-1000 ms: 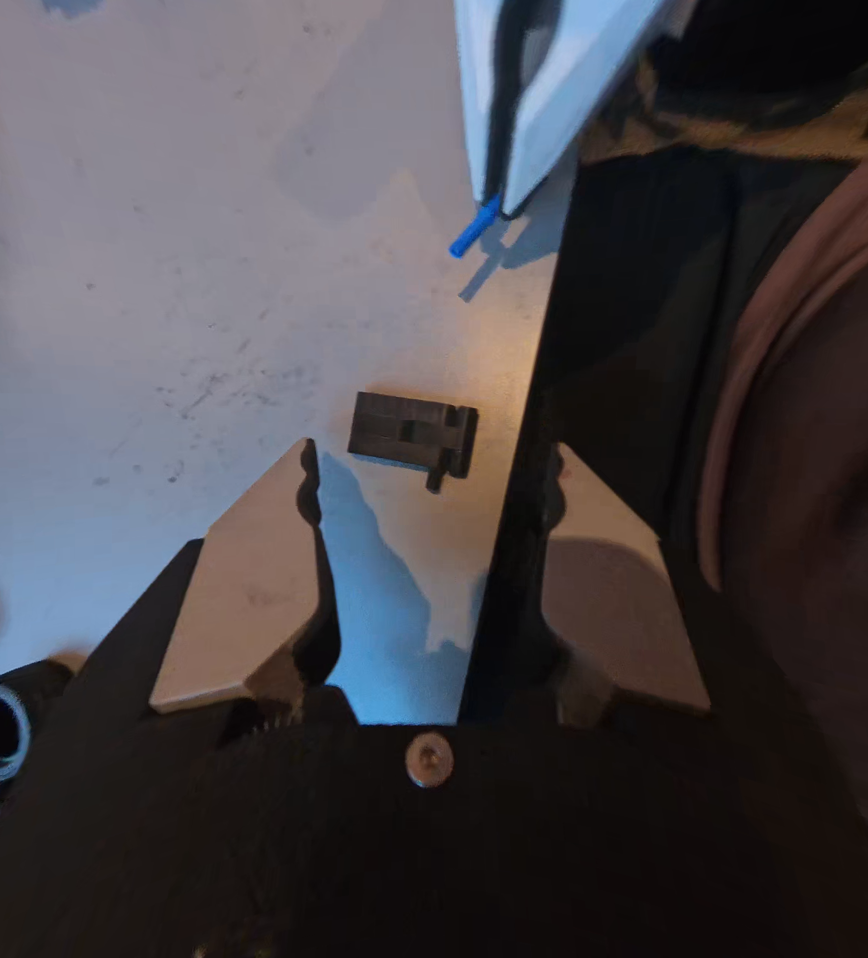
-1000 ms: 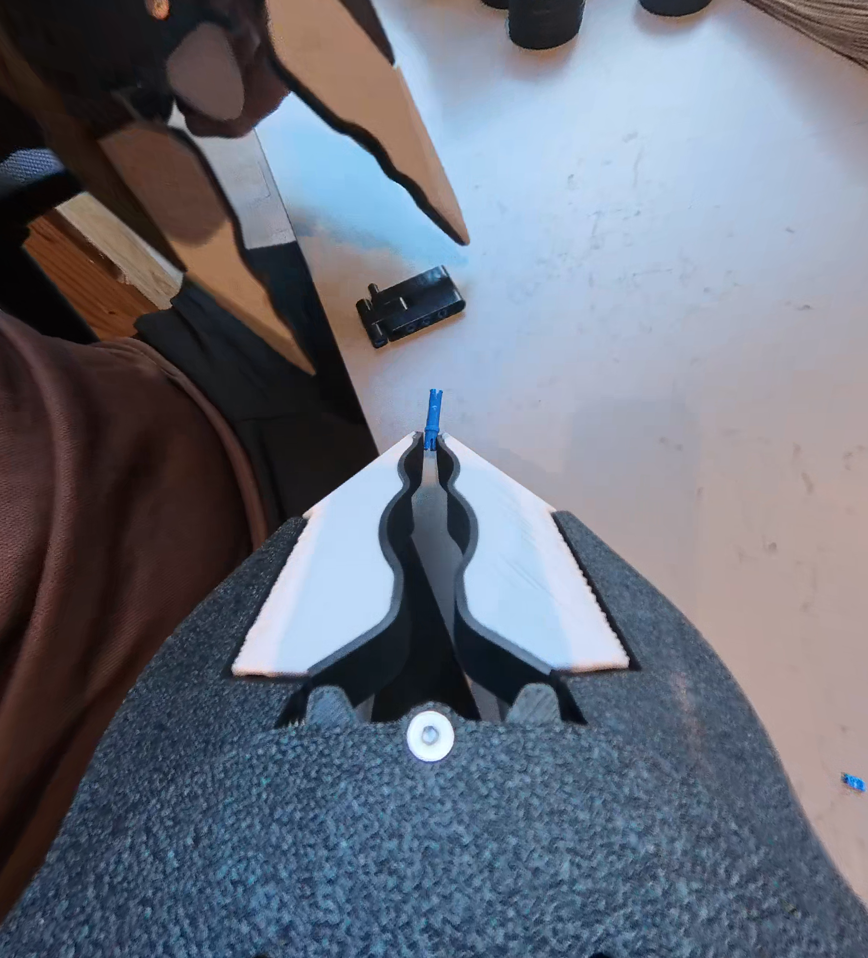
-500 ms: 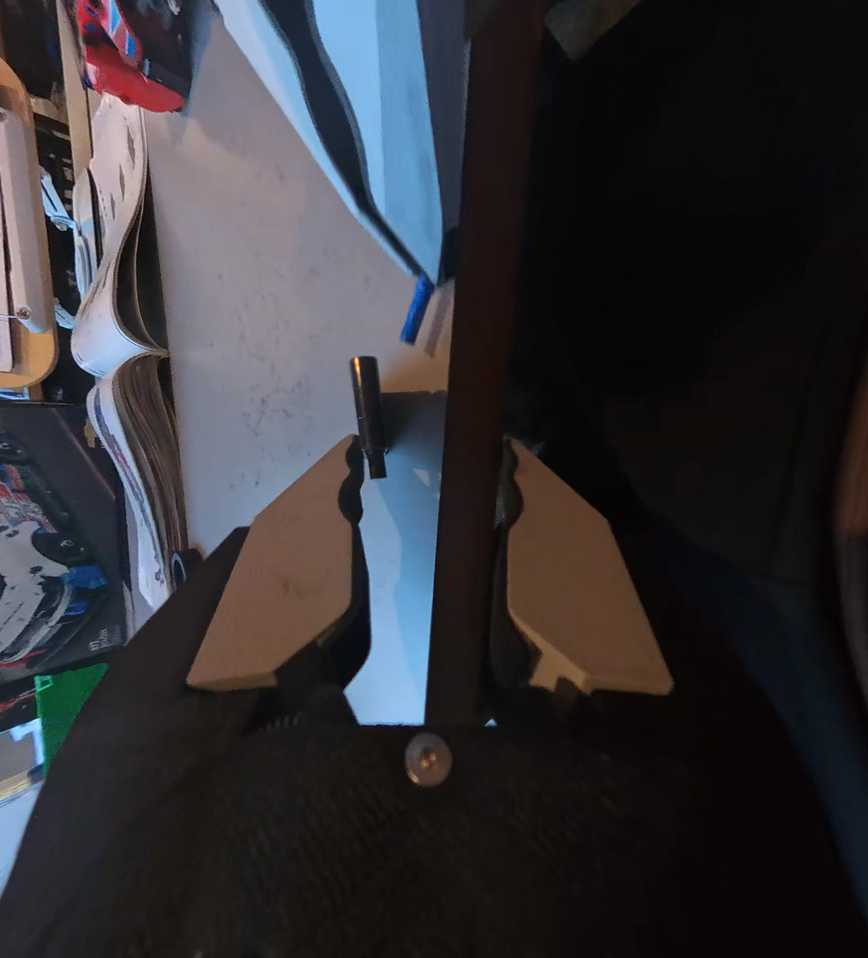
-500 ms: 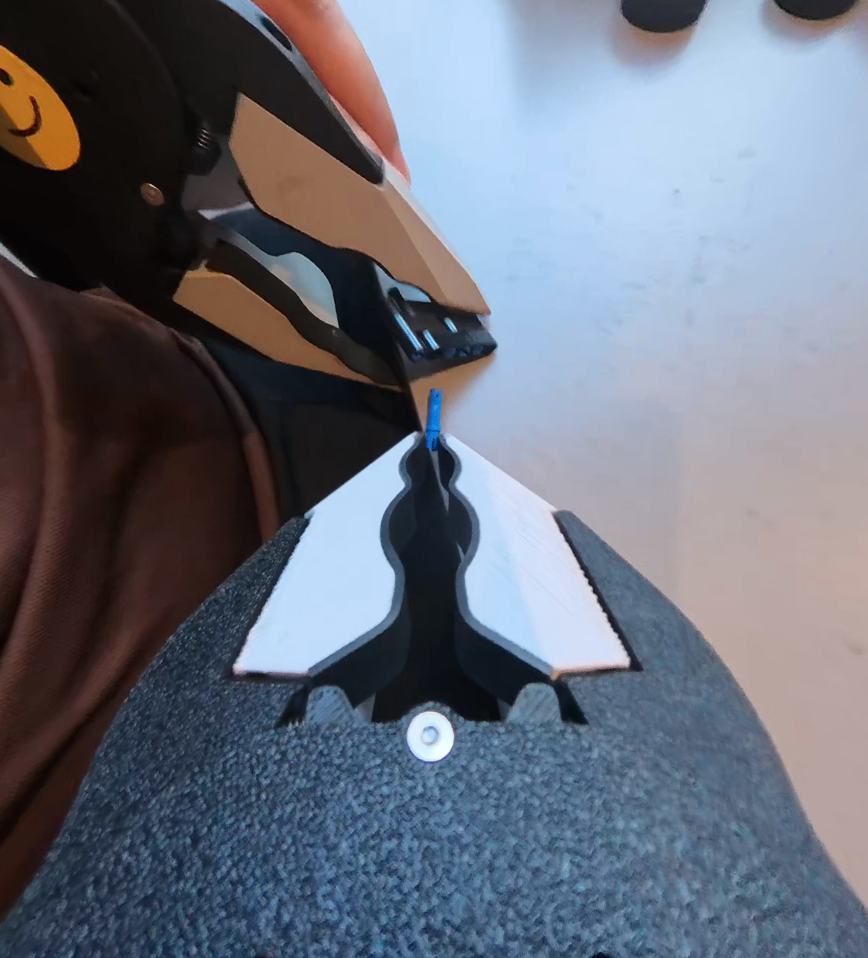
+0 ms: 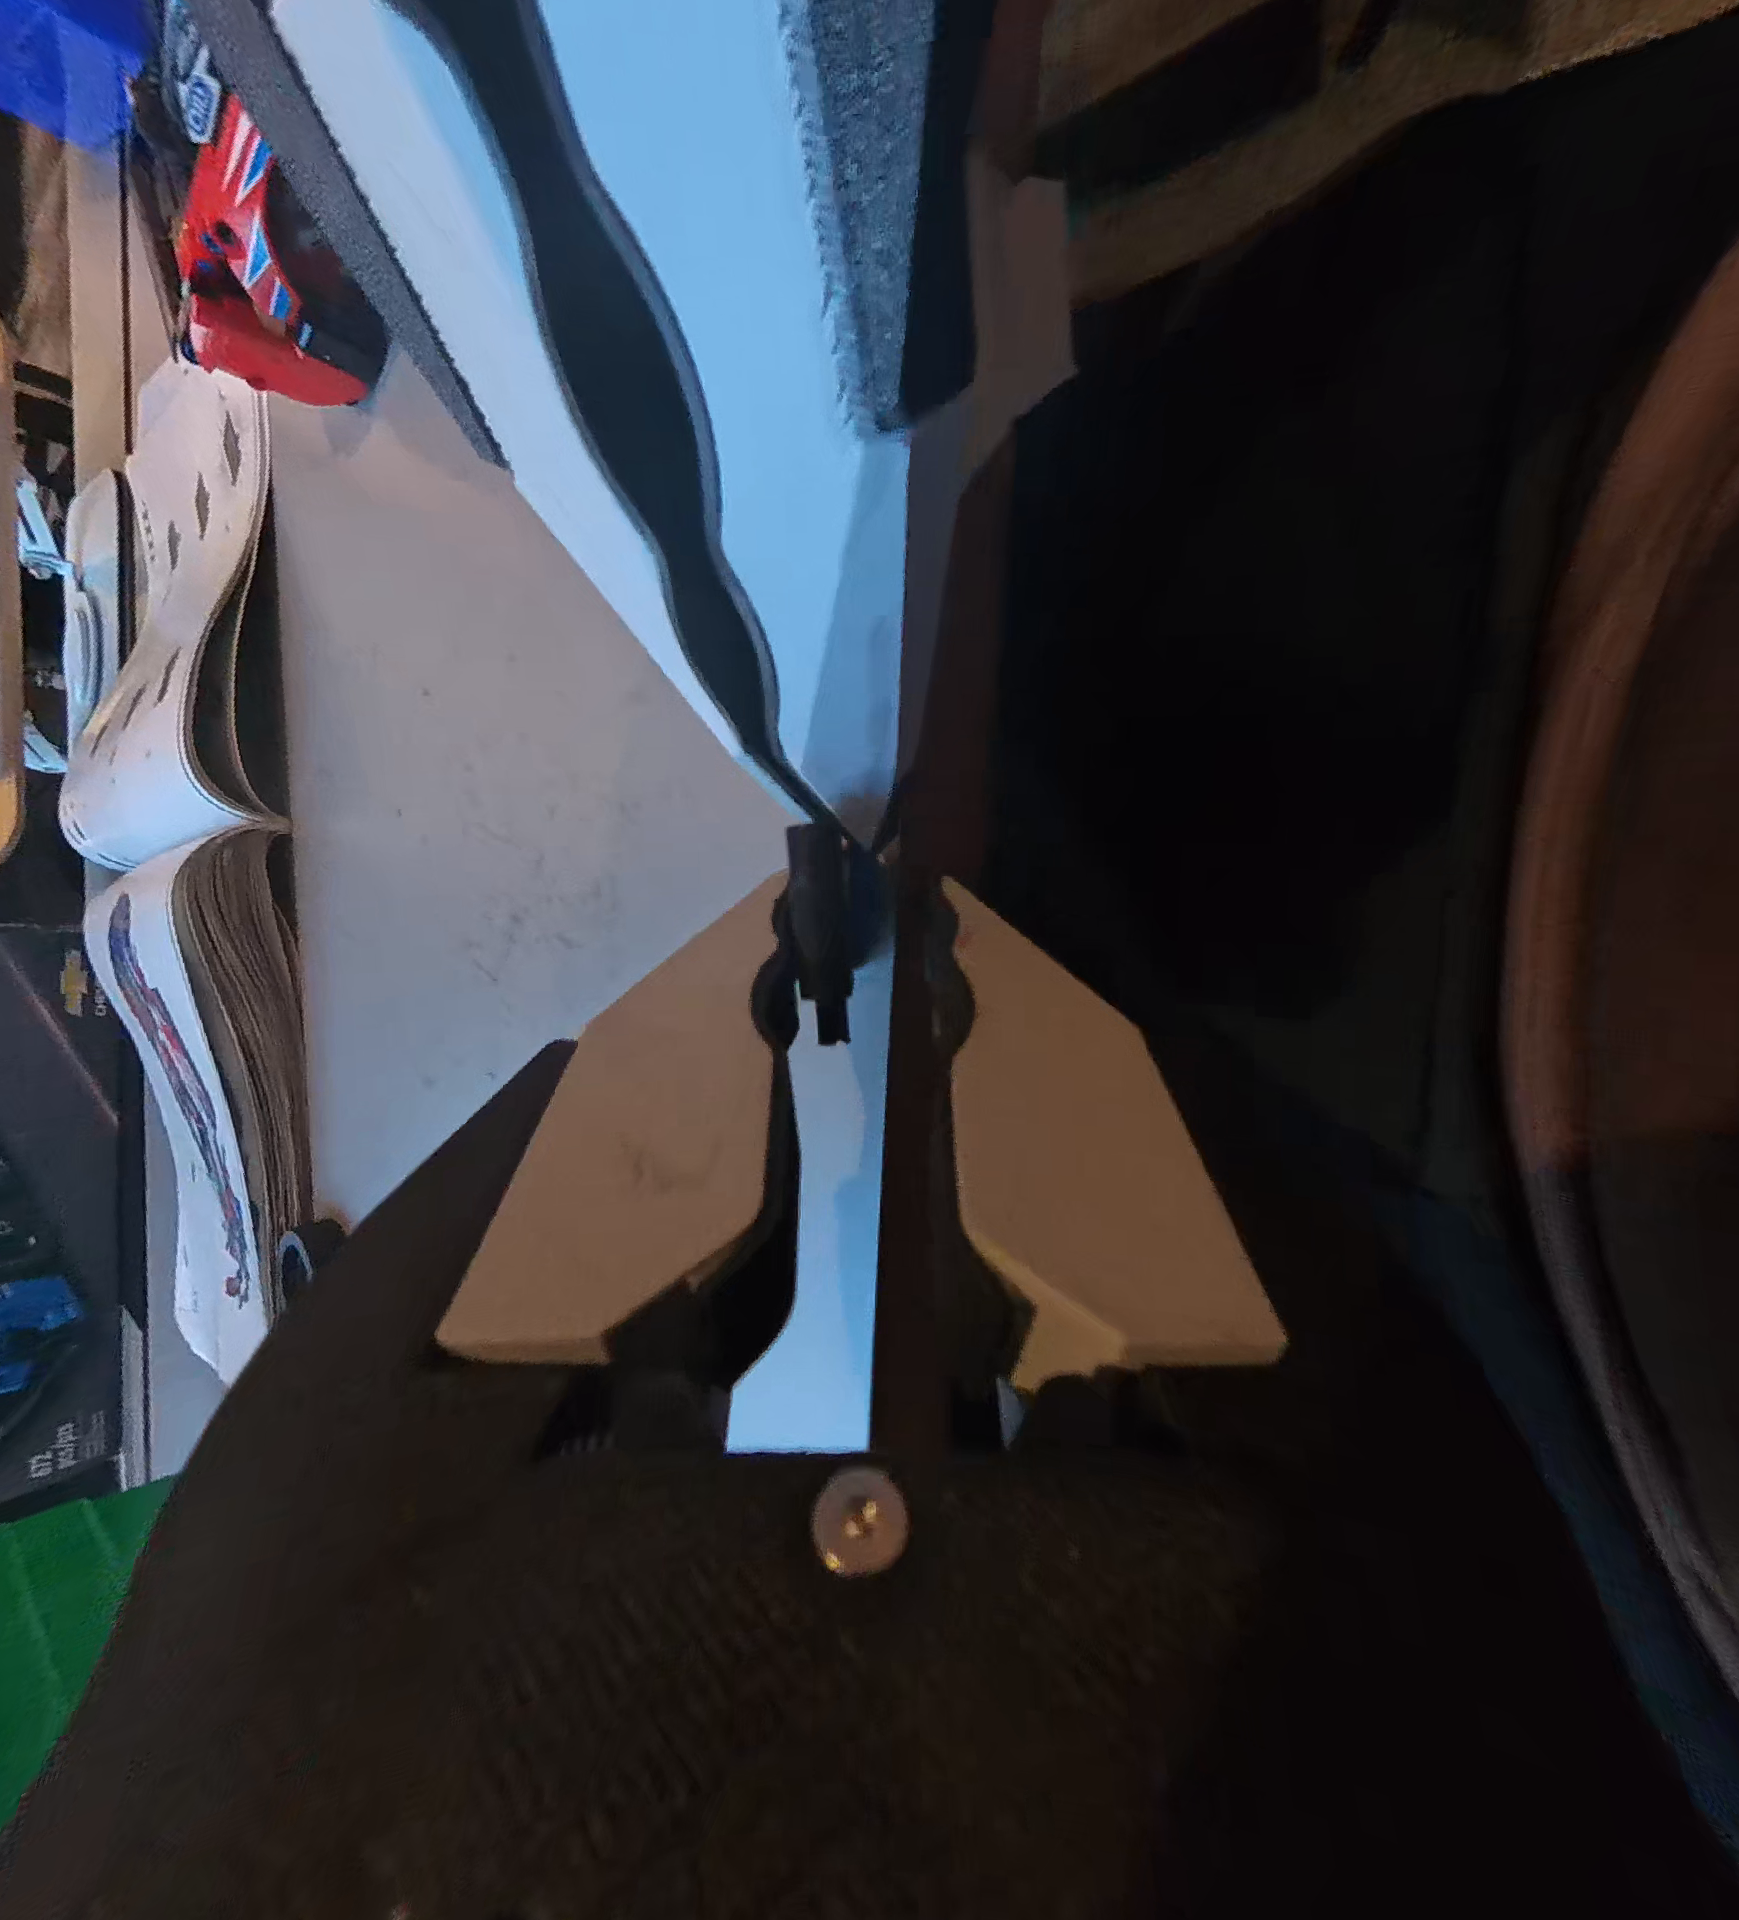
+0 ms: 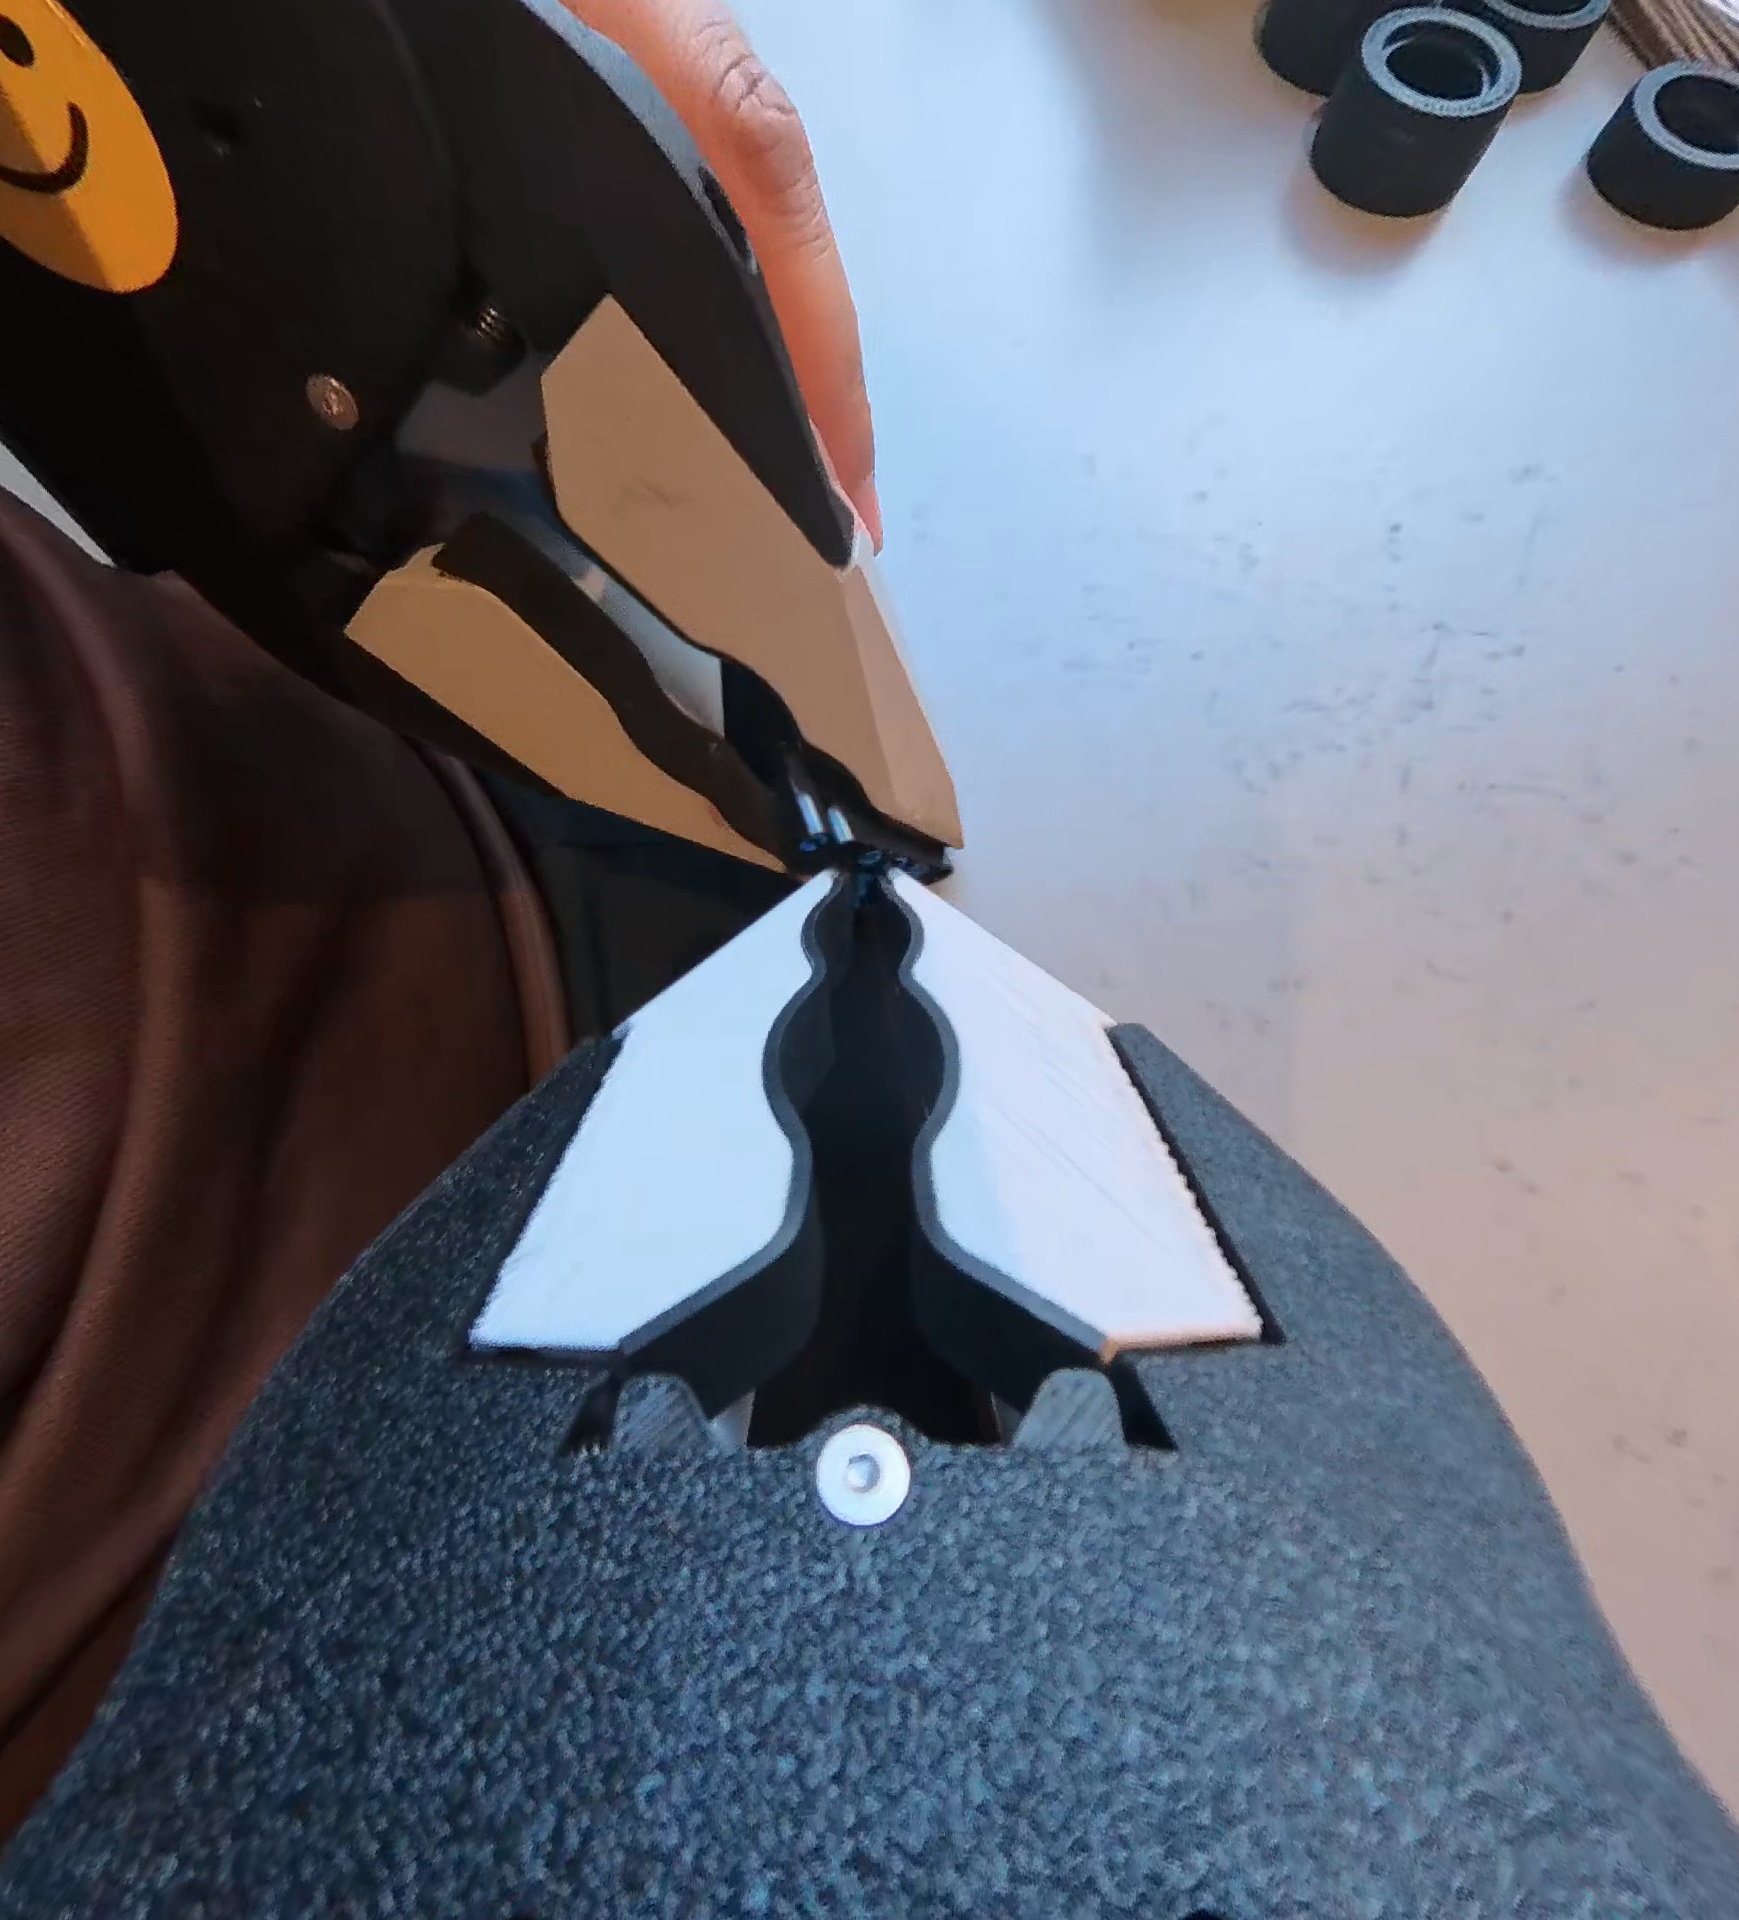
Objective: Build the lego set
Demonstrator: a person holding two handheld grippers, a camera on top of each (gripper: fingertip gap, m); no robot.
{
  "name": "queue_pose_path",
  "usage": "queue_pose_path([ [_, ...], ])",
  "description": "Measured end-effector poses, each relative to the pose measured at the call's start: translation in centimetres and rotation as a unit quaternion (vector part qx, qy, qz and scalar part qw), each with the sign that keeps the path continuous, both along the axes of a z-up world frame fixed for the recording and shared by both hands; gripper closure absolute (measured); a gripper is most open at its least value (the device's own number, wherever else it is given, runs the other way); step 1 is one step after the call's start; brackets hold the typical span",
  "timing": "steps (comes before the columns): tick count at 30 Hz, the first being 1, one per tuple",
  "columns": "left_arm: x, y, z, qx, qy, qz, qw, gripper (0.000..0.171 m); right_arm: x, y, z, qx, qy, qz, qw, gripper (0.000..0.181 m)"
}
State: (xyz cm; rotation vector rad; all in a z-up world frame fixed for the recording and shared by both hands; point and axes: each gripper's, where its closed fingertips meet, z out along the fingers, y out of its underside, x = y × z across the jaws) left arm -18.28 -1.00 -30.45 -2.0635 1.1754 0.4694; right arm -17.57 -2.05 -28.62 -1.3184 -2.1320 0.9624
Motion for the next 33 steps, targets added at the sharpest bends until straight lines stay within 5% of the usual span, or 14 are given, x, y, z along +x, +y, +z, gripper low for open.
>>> queue_pose_path([
  [11, -0.1, -0.8, 0.4, -0.011, -0.023, -0.02, 0.999, 0.166, 0.9, 1.7, -0.2, 0.005, -0.02, -0.019, 1.0, 0.178],
  [15, -1.3, -0.1, 3.1, 0.026, -0.042, -0.016, 0.999, 0.166, 1.2, 1.9, 1.0, -0.016, -0.009, -0.013, 1.0, 0.178],
  [19, -2.2, 0.8, 3.4, -0.033, -0.102, -0.068, 0.992, 0.166, 0.6, 3.4, 3.1, -0.022, 0.014, -0.007, 1.0, 0.178],
  [23, -3.0, 1.9, 2.5, -0.134, -0.222, -0.117, 0.959, 0.167, -0.9, 4.6, 4.1, -0.054, 0.007, 0.001, 0.999, 0.178],
  [29, -5.5, 4.0, 1.3, -0.225, -0.302, -0.088, 0.922, 0.166, -2.7, 6.6, 3.1, -0.051, -0.015, 0.001, 0.999, 0.178],
  [33, -5.4, 4.5, 0.7, -0.323, -0.396, -0.064, 0.857, 0.165, -4.9, 7.7, 2.6, -0.047, -0.016, -0.001, 0.999, 0.178],
])
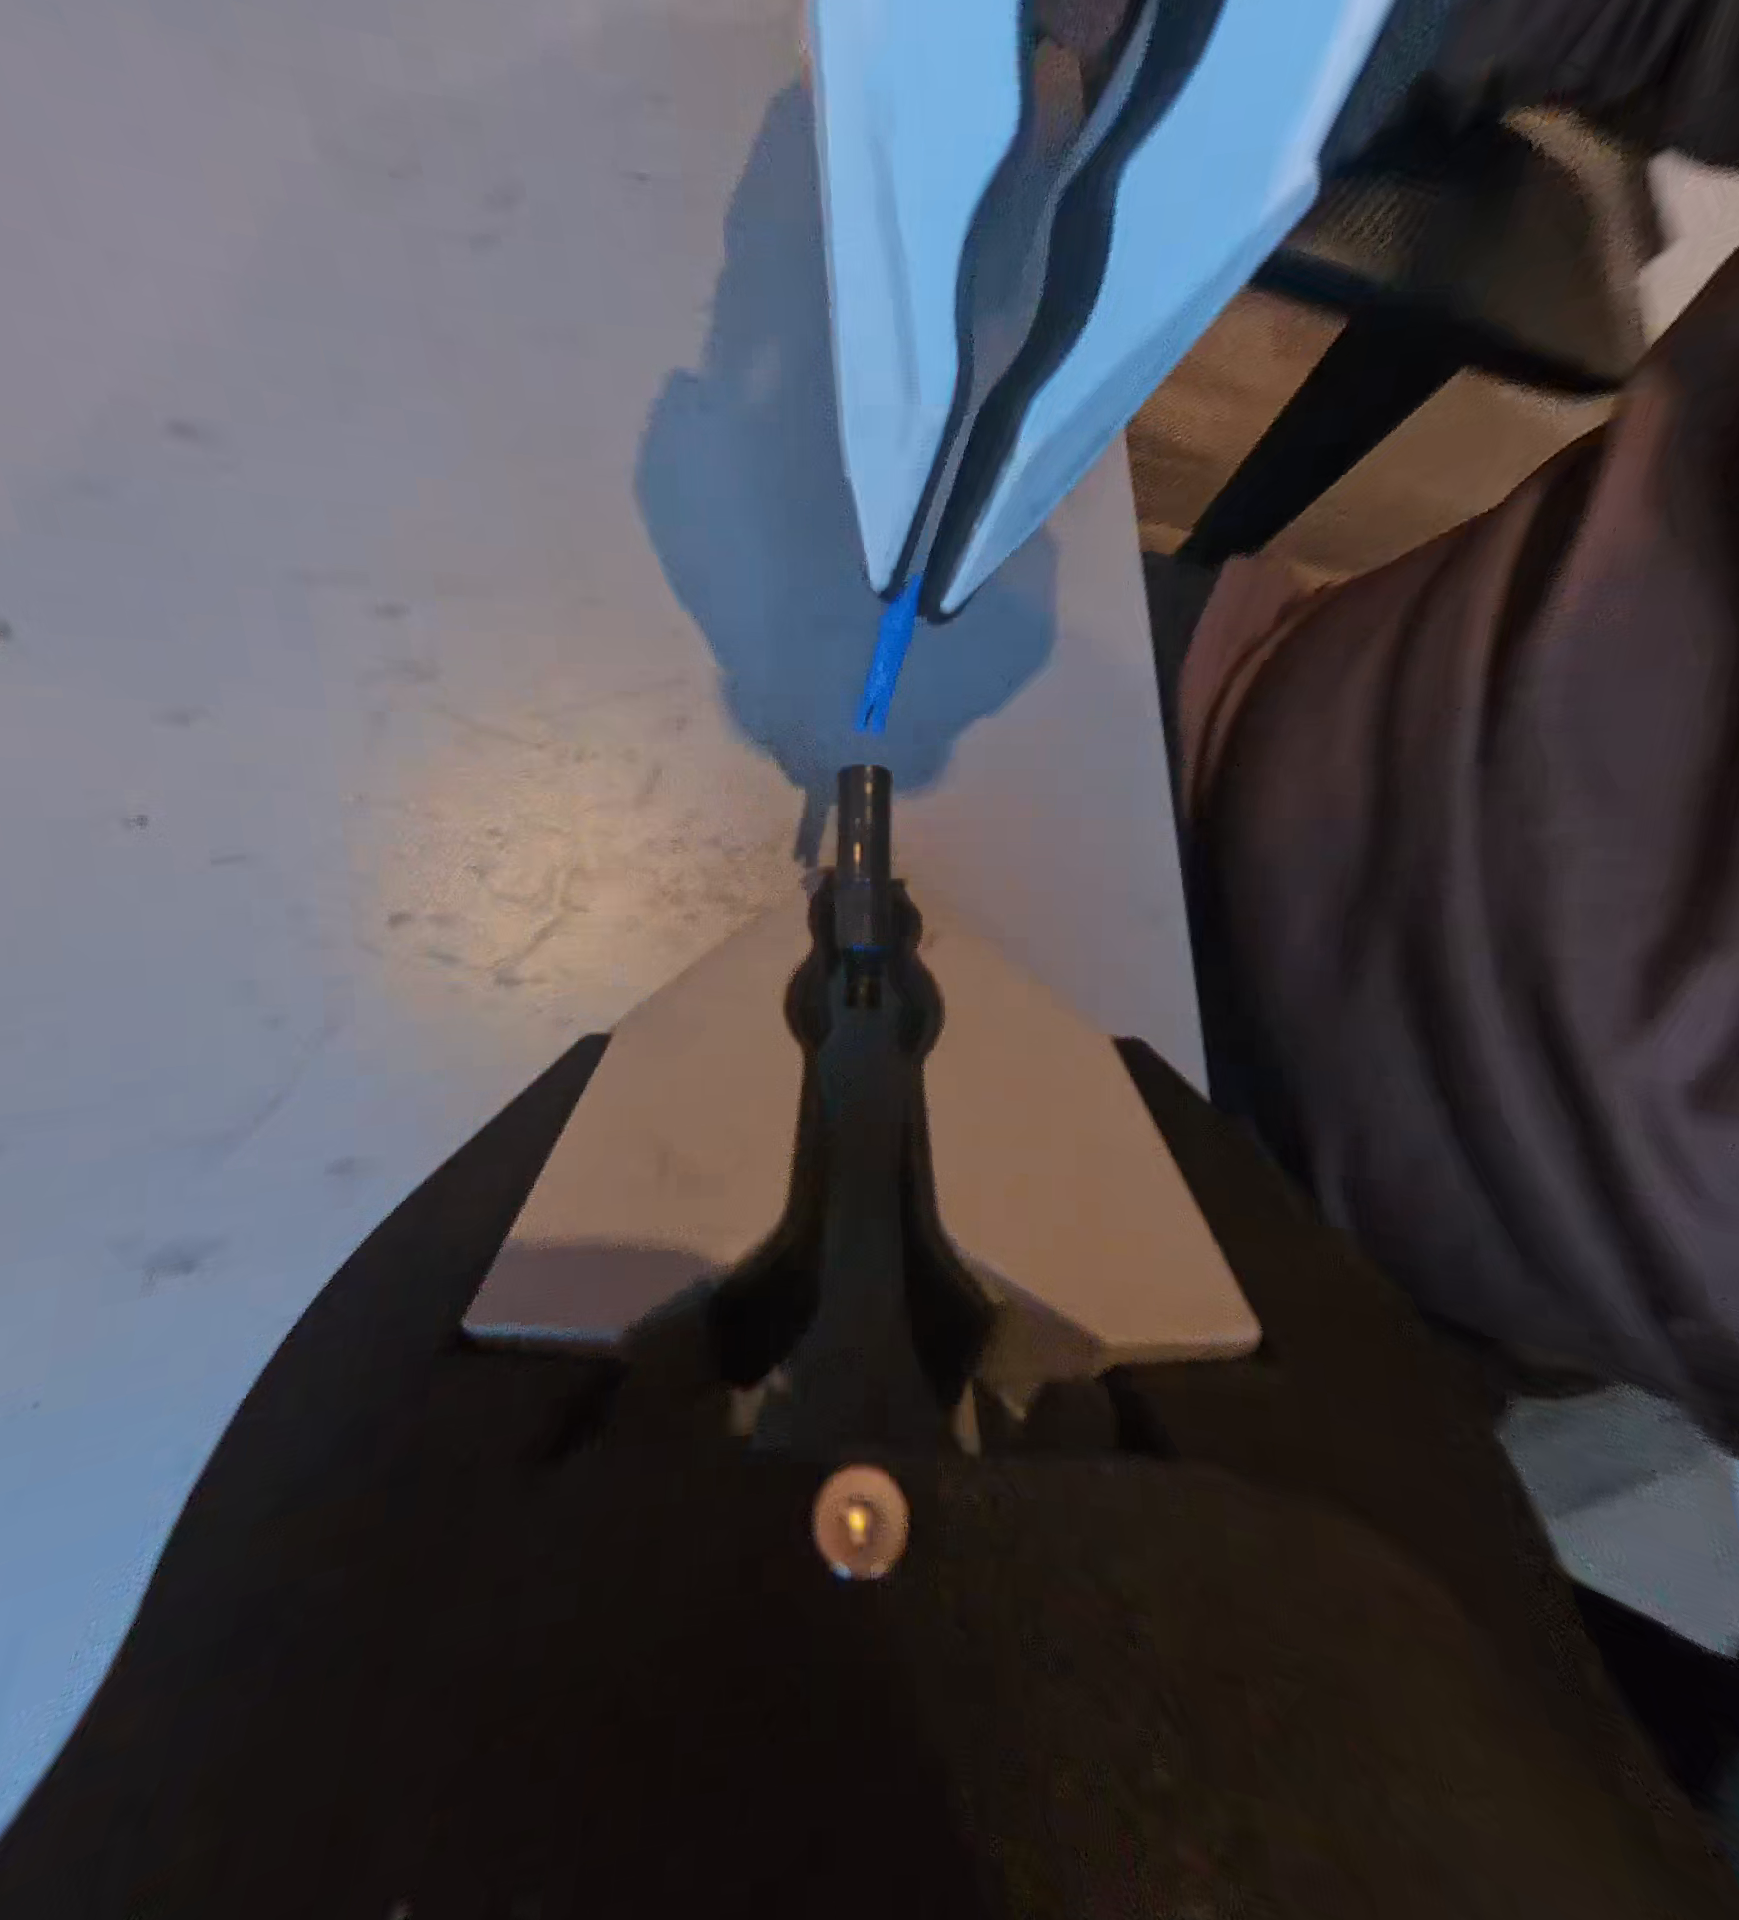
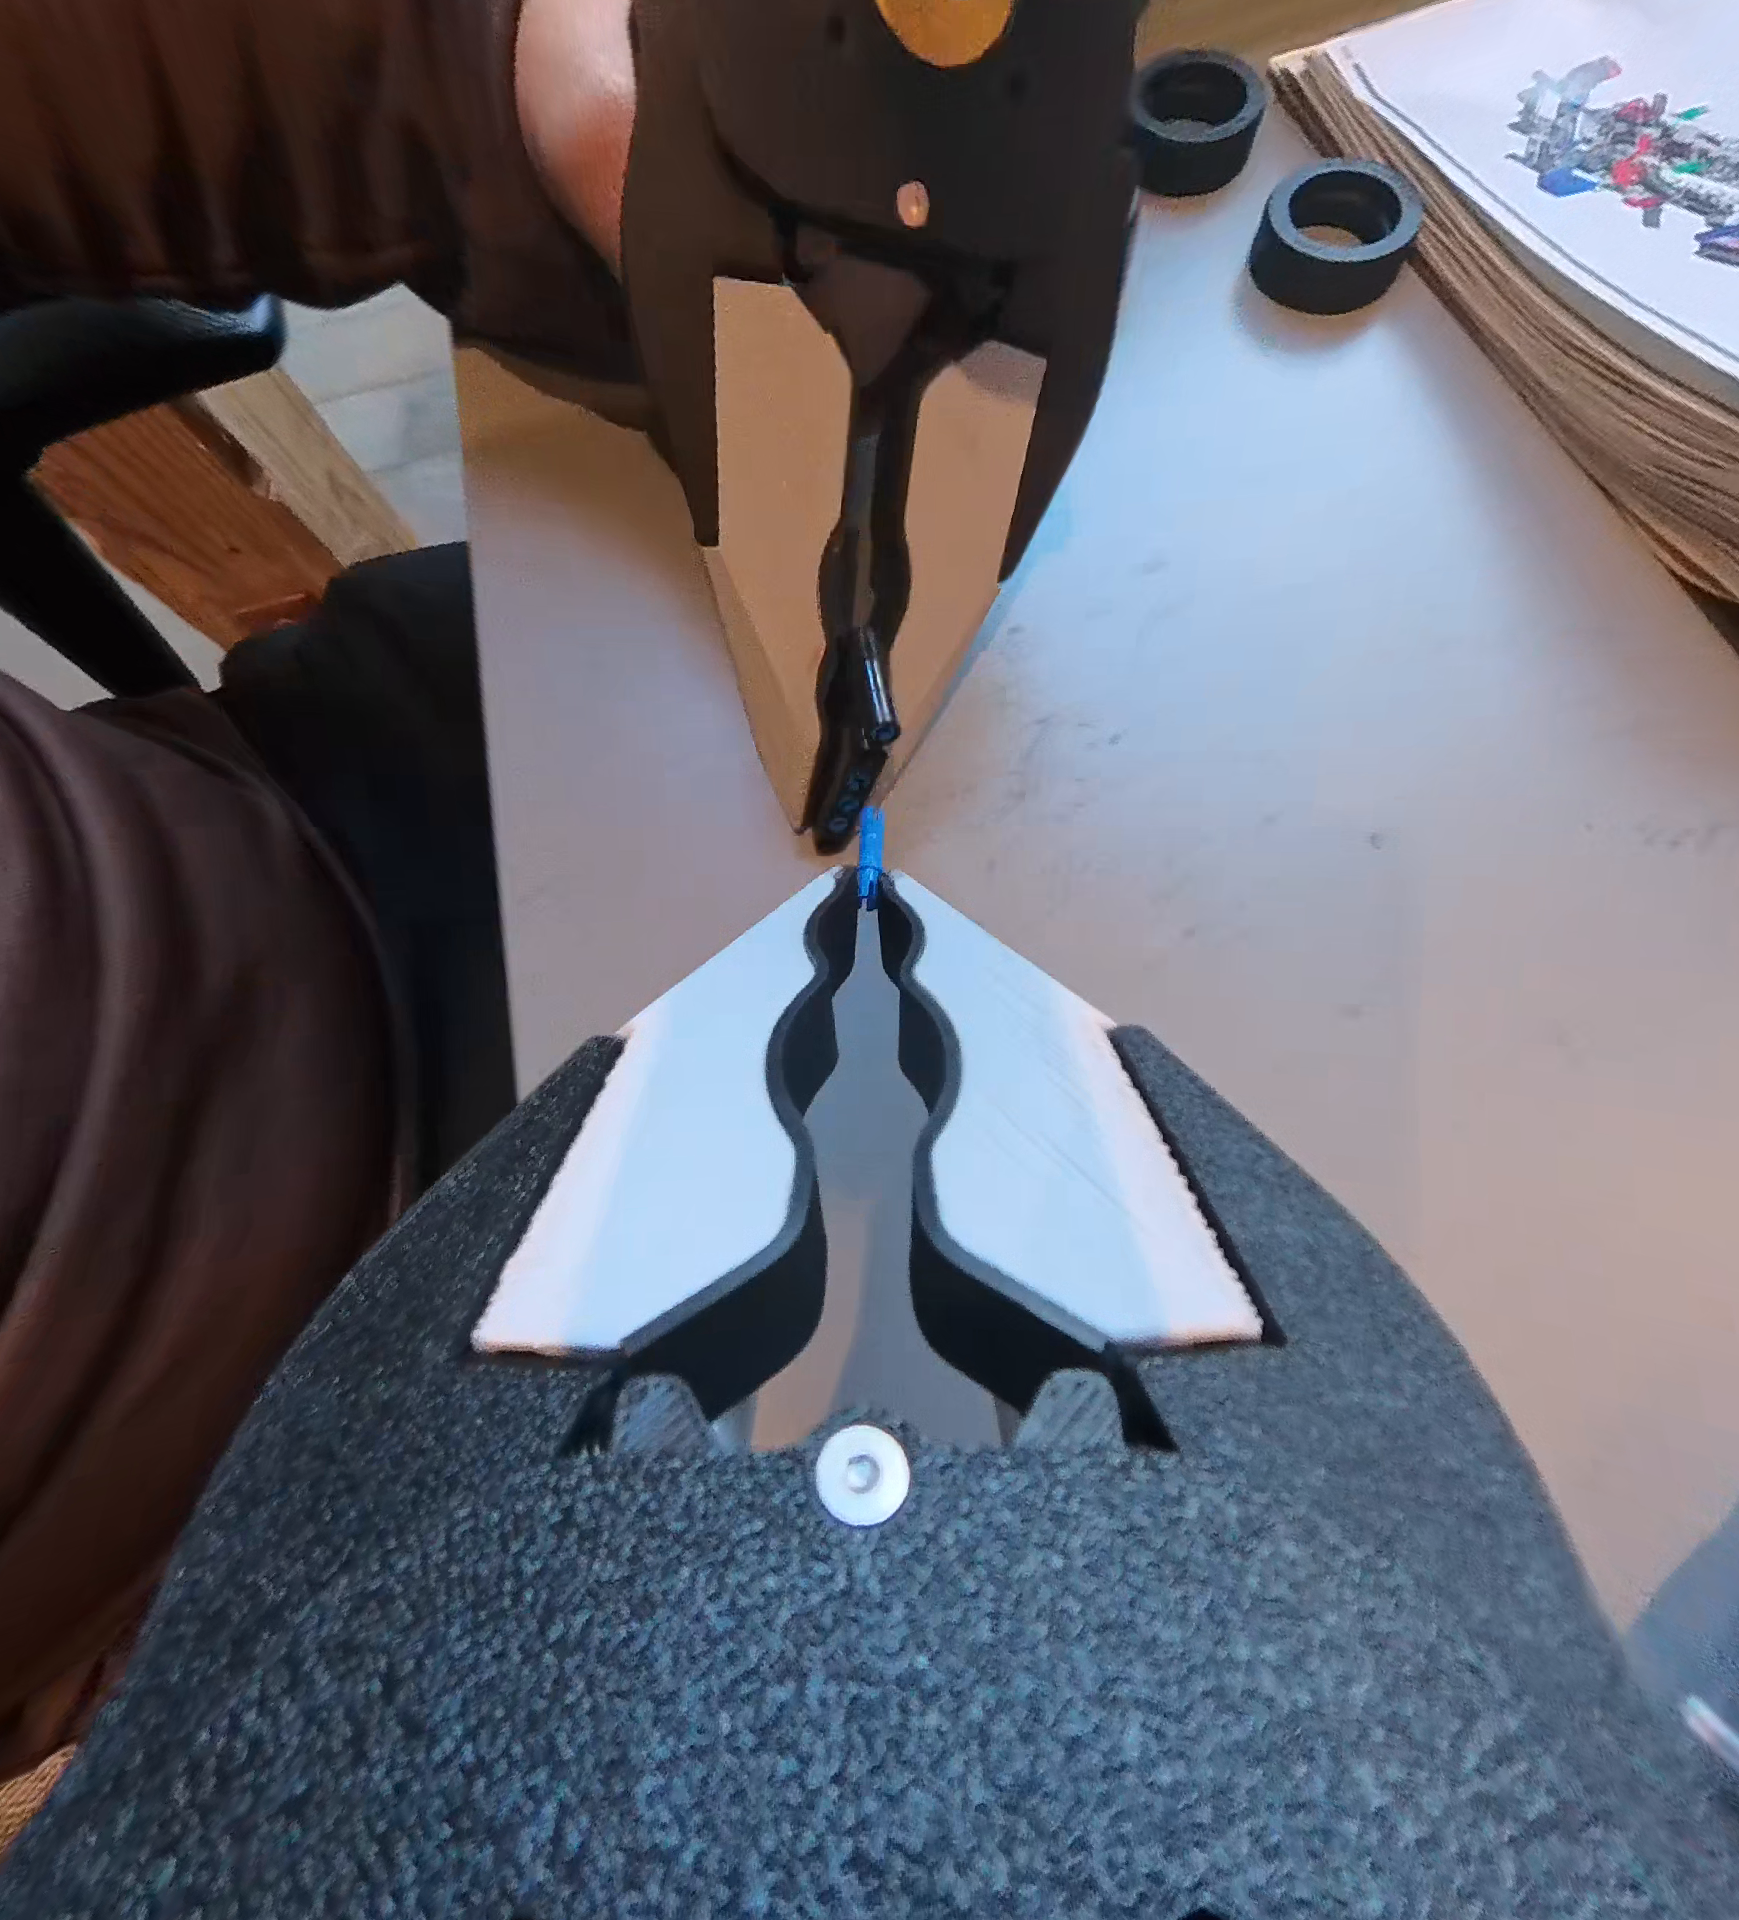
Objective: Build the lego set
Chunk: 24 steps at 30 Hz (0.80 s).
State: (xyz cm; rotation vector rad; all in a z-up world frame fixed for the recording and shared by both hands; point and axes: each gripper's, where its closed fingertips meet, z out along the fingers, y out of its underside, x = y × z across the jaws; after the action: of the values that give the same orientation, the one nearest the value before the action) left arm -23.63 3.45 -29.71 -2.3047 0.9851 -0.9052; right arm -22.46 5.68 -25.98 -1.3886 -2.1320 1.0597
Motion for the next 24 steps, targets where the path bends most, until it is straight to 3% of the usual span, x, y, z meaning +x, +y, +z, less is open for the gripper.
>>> queue_pose_path([
  [5, -0.8, 1.0, 0.6, -0.119, -0.111, 0.019, 0.987, 0.166, -2.0, 1.1, -1.2, -0.012, -0.005, 0.001, 1.0, 0.178],
  [13, -1.6, 2.3, 0.3, -0.162, -0.118, 0.015, 0.98, 0.166, -3.5, 3.0, -0.3, -0.023, 0.052, 0.007, 0.998, 0.178],
  [24, -1.4, 3.5, 0.2, -0.089, -0.085, 0.021, 0.992, 0.166, -3.4, 2.9, -1.3, -0.009, 0.042, 0.015, 0.999, 0.178],
])
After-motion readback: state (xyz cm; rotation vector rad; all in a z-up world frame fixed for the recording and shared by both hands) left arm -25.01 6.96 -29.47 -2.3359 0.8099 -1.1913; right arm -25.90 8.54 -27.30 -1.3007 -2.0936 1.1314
